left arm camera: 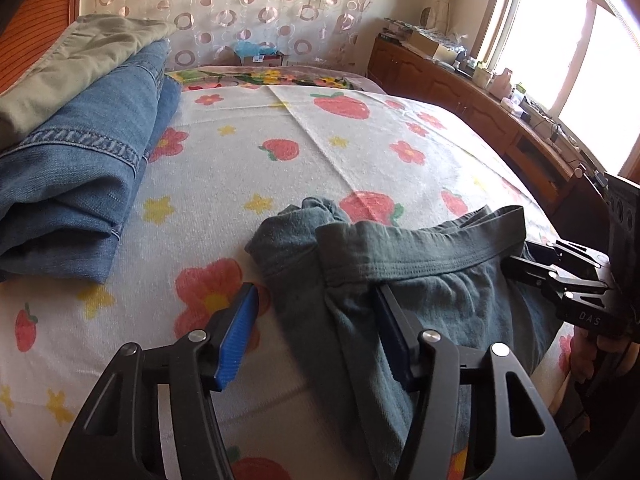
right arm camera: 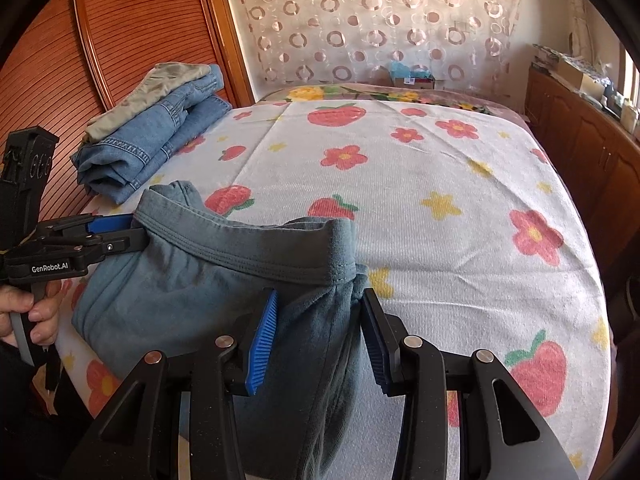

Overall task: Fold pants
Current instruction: 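Grasp the folded shorts bundle with both grippers, then lift the folded shorts with both grippers and carry them toward the clothes stack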

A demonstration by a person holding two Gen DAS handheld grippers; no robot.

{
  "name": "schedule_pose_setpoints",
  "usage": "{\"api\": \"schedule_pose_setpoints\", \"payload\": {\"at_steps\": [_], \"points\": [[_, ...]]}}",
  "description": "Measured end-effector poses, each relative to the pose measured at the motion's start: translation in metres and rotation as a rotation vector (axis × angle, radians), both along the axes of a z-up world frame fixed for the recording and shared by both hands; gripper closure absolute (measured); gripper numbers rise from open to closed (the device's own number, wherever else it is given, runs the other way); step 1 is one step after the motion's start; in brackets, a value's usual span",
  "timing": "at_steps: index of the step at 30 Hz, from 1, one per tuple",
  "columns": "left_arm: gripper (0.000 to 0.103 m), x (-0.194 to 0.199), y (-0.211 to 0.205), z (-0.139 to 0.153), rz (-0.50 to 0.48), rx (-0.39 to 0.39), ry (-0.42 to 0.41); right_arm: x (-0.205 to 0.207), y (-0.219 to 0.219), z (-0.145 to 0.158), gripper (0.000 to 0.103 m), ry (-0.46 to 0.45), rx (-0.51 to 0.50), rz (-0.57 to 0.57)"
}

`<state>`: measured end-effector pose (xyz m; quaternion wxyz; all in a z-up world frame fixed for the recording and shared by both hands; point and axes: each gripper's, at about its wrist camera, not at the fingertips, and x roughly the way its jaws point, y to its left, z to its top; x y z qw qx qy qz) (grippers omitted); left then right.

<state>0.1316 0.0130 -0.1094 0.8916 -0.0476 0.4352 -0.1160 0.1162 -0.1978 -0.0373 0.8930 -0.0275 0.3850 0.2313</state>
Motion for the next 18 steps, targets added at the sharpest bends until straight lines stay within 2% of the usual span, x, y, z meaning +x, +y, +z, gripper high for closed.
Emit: {"api": "schedule_pose_setpoints", "payload": {"at_steps": [4,9,14,18], "points": [[0.044,0.002,0.0,0.0,0.003,-0.003,-0.005,0.0,0.0,0.0,0.06,0.001,0.001,0.0],[0.066,-0.002,-0.005,0.001,-0.032,-0.01,-0.017,0.001,-0.002,0.0,0.06,0.005,0.01,-0.001],[0.079,-0.009,-0.011,0.009,-0.047,0.011,-0.056,0.001,-0.004,0.001,0.06,0.007,0.016,-0.003],[0.081,-0.014,-0.013,0.018,-0.049,0.015,-0.082,0.002,-0.008,0.0,0.075,0.013,0.028,-0.02]]}}
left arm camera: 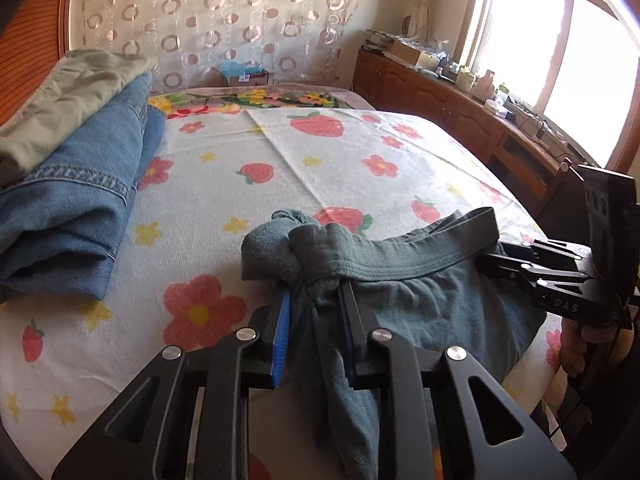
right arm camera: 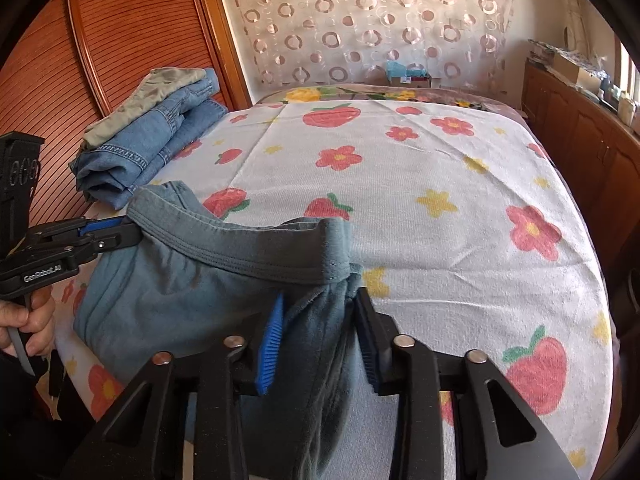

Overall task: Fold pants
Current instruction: 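Lift the folded shorts with both grippers and carry them toward the clothes stack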

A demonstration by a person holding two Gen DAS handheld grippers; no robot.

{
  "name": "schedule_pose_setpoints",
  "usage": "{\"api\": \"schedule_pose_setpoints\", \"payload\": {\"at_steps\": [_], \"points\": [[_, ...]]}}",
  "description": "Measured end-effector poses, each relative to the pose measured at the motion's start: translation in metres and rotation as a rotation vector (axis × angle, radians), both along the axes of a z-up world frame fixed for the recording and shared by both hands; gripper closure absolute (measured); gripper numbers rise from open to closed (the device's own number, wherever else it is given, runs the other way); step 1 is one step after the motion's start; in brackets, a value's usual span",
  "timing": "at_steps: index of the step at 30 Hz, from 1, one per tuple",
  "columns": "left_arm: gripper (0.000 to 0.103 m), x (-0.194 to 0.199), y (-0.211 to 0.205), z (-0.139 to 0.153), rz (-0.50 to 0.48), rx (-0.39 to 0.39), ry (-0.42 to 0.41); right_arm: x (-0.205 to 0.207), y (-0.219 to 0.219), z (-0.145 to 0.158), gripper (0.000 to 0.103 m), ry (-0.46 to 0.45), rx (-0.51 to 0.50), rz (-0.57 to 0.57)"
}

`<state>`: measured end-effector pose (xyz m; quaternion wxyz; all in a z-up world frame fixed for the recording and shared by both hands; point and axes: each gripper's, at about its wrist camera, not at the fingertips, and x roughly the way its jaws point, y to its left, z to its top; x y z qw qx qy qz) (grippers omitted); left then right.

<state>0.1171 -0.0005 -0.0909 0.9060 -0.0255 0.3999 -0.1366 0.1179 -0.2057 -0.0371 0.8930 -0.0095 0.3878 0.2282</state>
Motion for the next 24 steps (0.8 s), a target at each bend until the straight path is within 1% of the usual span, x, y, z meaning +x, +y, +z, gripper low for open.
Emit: {"api": "schedule_pose_setpoints", "payload": {"at_steps": [1,3,5,6,13,15,16,18,19,21,24], "points": [[0.082,-0.002,-0.001,0.003,-0.004,0.003,-0.009,0.0,0.0,0.0,0.077,0.002,0.004,-0.001],[0.083,-0.006,-0.004,0.008,-0.012,0.011,-0.03,-0.001,0.002,0.0,0.086,0.005,0.003,-0.001],[0.083,-0.009,-0.007,0.014,-0.019,0.02,-0.05,-0.003,0.003,0.001,0.091,0.01,0.008,0.012],[0.083,-0.011,-0.008,0.015,-0.022,0.022,-0.056,-0.004,0.003,0.001,0.092,0.007,0.009,0.015],[0.084,-0.019,-0.007,0.029,-0.032,0.009,-0.092,-0.013,0.001,0.013,0.093,-0.042,0.022,0.023],[0.087,-0.022,-0.007,0.036,-0.028,0.008,-0.113,-0.018,0.0,0.022,0.093,-0.069,0.028,0.03],[0.087,-0.025,-0.006,0.04,-0.025,0.006,-0.127,-0.02,0.0,0.027,0.093,-0.081,0.028,0.035],[0.092,-0.028,-0.006,0.05,-0.027,0.002,-0.158,-0.024,0.0,0.033,0.093,-0.103,0.027,0.046],[0.092,-0.029,-0.006,0.052,-0.029,0.004,-0.164,-0.025,0.001,0.036,0.093,-0.114,0.017,0.047],[0.092,-0.027,-0.006,0.054,-0.024,0.015,-0.157,-0.026,0.004,0.036,0.093,-0.116,-0.015,0.042],[0.092,-0.021,-0.002,0.048,0.005,0.018,-0.13,-0.022,0.005,0.028,0.093,-0.097,-0.022,0.042]]}}
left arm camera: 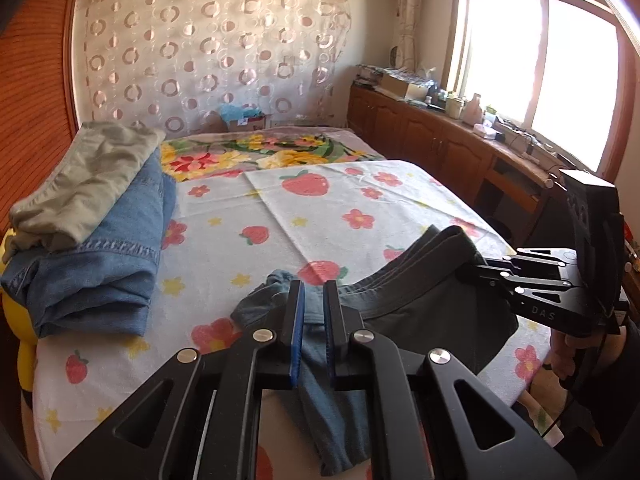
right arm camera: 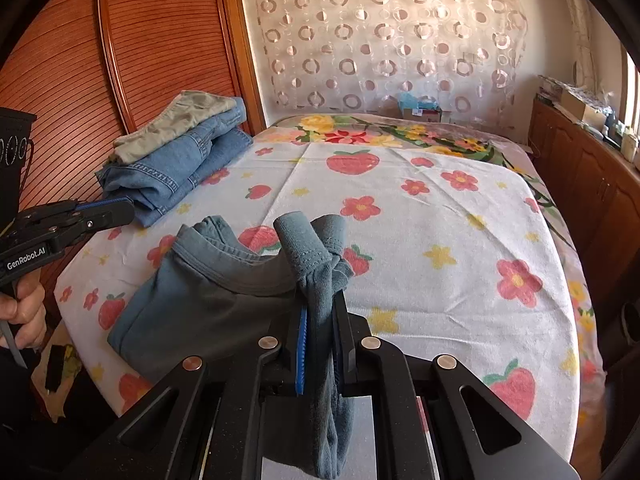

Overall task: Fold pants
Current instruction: 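Lift the folded shorts with both grippers and carry them toward the clothes stack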

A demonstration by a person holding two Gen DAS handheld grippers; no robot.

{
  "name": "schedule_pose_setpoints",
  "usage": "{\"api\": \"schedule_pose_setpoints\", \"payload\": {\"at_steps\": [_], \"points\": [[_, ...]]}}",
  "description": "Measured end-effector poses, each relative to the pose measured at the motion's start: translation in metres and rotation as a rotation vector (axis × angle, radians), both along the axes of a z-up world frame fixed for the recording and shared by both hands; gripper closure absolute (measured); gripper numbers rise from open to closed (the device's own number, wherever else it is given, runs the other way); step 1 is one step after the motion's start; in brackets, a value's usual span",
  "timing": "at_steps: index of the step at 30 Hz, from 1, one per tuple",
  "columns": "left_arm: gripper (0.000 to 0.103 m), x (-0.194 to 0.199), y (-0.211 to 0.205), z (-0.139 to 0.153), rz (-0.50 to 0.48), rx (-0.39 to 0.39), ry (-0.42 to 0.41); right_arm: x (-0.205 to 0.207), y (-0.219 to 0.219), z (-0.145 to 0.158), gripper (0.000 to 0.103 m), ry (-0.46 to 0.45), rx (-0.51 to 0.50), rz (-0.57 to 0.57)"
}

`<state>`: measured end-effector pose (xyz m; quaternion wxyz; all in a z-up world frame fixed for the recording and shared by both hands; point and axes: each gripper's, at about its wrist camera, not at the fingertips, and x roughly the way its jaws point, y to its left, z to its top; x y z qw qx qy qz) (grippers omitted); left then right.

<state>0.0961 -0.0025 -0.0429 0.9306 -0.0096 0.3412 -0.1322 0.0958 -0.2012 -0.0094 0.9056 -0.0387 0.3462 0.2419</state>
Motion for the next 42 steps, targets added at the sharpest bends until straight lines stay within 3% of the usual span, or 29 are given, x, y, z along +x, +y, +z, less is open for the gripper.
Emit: {"api": "schedule_pose_setpoints", "payload": {"at_steps": [4,8,13,20,24,27,42], "points": [[0.082,0.011,0.01,-0.019,0.037,-0.009,0.084,0.008,-0.003,-0.011,0.093,0.035,-0.003,-0.018],[0.052,0.022,0.011,-0.037,0.037,-0.02,0.136,0.014,-0.001,-0.017,0.093,0.053,-0.01,-0.023],[0.052,0.038,0.008,-0.06,0.059,0.018,0.205,0.015,0.002,-0.018,0.093,0.051,-0.02,-0.025],[0.053,0.044,0.015,-0.067,0.044,-0.049,0.227,0.017,-0.001,-0.019,0.093,0.058,-0.011,-0.027],[0.077,0.04,0.011,-0.066,-0.002,-0.073,0.22,0.016,-0.002,-0.02,0.093,0.062,-0.004,-0.025],[0.086,0.034,0.005,-0.059,-0.004,-0.05,0.187,0.016,-0.004,-0.02,0.093,0.063,0.001,-0.023],[0.09,-0.002,-0.011,0.021,-0.04,-0.032,-0.044,-0.005,-0.018,0.028,0.093,-0.082,0.093,-0.02]]}}
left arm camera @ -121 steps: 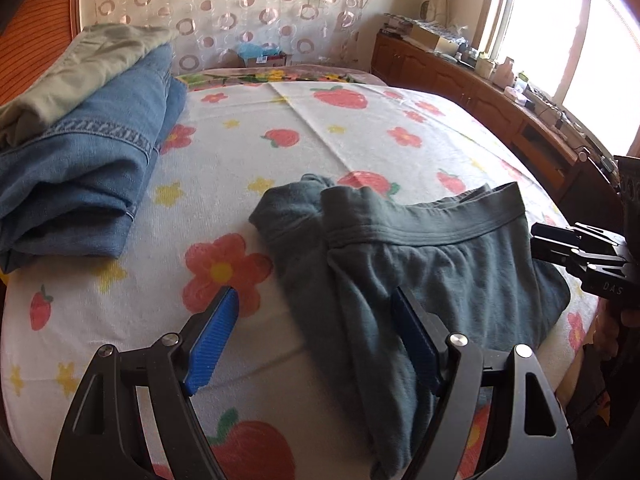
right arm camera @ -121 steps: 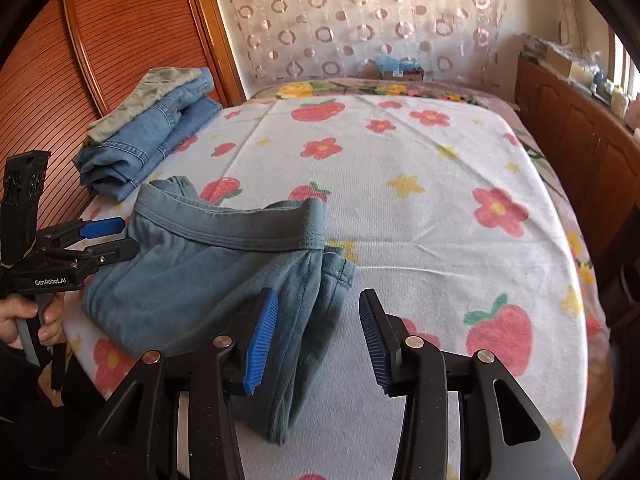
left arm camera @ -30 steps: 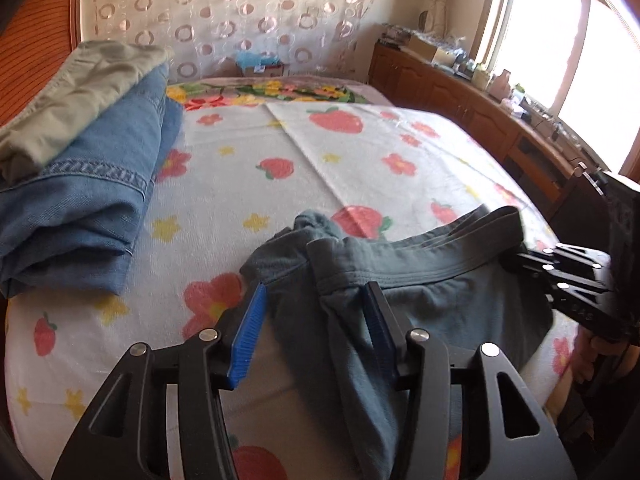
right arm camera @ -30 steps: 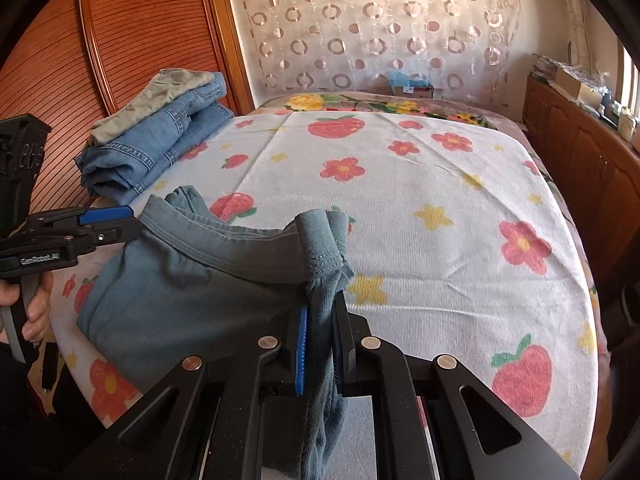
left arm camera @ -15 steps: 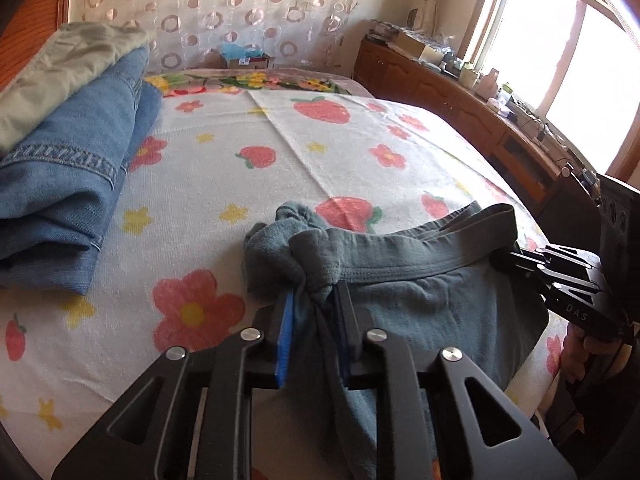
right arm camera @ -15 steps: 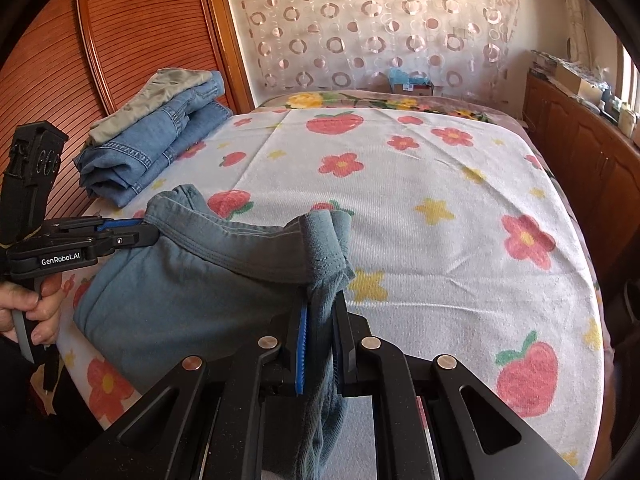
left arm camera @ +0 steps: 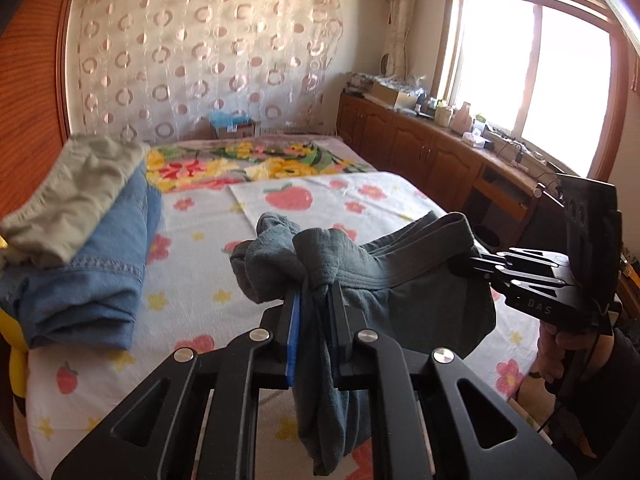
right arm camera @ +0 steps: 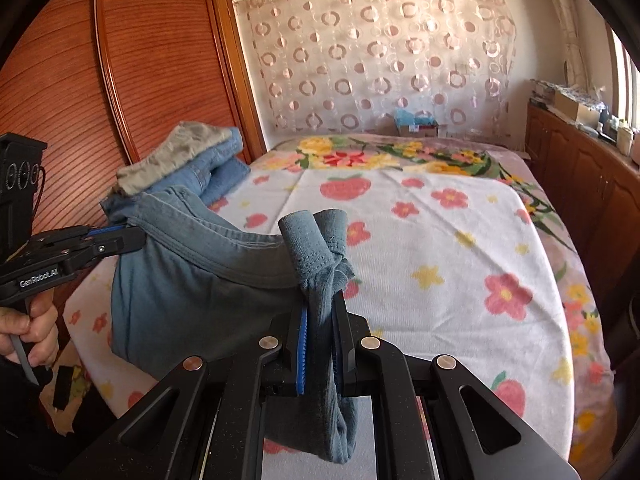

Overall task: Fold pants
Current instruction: 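Lift the folded shorts with both grippers and carry them toward the clothes stack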

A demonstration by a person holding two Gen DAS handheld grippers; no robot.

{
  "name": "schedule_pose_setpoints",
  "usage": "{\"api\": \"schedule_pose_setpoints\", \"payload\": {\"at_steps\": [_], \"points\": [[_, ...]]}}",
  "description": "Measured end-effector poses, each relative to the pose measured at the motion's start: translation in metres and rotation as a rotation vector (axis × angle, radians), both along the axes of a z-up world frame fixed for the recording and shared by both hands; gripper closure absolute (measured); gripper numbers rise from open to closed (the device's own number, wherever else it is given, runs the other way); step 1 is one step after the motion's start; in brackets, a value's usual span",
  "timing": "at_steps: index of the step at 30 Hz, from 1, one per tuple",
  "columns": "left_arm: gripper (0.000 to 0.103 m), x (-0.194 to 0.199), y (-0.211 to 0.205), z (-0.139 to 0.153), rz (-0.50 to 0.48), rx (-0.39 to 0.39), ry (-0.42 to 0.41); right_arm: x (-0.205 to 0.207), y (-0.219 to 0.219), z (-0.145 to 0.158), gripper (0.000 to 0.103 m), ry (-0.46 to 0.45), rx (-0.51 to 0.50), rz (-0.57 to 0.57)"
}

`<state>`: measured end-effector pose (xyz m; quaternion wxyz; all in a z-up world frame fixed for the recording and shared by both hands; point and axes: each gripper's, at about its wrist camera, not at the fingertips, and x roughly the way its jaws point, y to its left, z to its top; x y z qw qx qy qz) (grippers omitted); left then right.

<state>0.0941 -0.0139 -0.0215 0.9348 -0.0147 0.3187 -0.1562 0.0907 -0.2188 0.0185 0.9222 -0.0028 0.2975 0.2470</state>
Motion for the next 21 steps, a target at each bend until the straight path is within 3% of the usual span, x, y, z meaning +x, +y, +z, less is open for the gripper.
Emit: {"api": "schedule_pose_setpoints", "payload": {"at_steps": [9,21], "points": [[0.09,-0.007,0.006,0.033,0.023,0.01,-0.094,-0.007,0.001,0.024,0.093,-0.079,0.014,0.017],[0.09,0.004,0.027,0.039,0.075,0.014,-0.114,0.007,0.017,0.029,0.093,-0.137,0.014,0.06]]}}
